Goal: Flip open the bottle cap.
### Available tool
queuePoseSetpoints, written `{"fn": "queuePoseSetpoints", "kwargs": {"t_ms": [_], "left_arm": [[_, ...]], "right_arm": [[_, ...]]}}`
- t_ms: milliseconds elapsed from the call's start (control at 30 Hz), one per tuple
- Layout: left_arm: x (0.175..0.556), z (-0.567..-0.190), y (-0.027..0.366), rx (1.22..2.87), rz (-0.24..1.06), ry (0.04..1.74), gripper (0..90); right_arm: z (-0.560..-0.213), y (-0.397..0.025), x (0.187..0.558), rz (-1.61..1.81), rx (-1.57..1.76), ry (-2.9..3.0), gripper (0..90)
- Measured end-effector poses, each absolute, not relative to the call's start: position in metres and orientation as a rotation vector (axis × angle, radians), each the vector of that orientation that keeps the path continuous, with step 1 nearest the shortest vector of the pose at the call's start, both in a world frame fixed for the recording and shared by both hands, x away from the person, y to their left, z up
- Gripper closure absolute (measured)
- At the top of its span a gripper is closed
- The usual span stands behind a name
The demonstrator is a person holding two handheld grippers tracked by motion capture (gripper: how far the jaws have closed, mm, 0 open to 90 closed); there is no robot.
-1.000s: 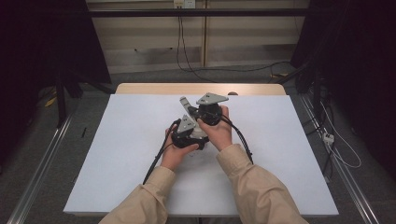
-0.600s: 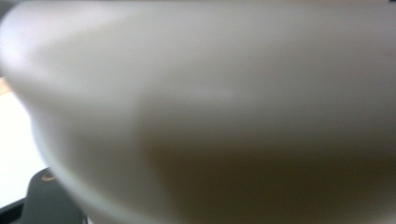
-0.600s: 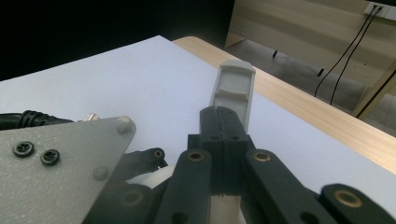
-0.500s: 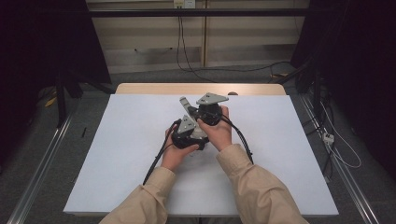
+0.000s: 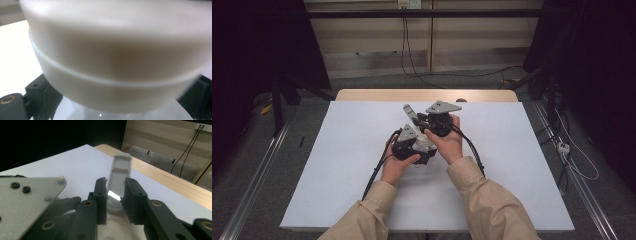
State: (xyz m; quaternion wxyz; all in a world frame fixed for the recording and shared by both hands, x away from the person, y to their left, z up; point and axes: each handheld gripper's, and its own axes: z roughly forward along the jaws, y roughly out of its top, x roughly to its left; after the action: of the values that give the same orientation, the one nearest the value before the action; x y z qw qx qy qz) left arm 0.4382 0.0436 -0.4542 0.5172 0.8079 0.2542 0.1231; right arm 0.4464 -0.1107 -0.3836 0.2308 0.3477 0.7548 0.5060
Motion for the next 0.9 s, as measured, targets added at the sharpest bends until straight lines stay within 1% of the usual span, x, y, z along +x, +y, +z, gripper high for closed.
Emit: {"fn": "queuePoseSetpoints", "kwargs": {"t_ms": [67, 133, 200, 400, 633, 900], "left_arm": [[0.435, -0.451, 0.047, 1.93, 0.294, 0.61, 5.4], [0.434, -0.449, 0.052, 1.936, 0.289, 0.621, 6.1], [0.432, -0.447, 0.058, 1.931, 0.299, 0.625, 6.1], [0.424, -0.446, 0.074, 1.933, 0.281, 0.62, 6.7], [0.416, -0.444, 0.089, 1.937, 0.263, 0.61, 6.7], [0.409, -0.443, 0.108, 1.951, 0.29, 0.61, 6.9]], "right_arm": [[-0.383, -0.112, 0.443, 1.402, 0.948, 2.073, 62.7], [-0.381, -0.113, 0.438, 1.399, 0.946, 2.081, 54.2], [-0.379, -0.114, 0.434, 1.405, 0.939, 2.087, 50.6], [-0.376, -0.126, 0.419, 1.426, 0.929, 2.069, 33.0], [-0.383, -0.141, 0.403, 1.464, 0.947, 2.06, 20.1], [-0.398, -0.159, 0.387, 1.45, 0.971, 2.059, 14.8]]}}
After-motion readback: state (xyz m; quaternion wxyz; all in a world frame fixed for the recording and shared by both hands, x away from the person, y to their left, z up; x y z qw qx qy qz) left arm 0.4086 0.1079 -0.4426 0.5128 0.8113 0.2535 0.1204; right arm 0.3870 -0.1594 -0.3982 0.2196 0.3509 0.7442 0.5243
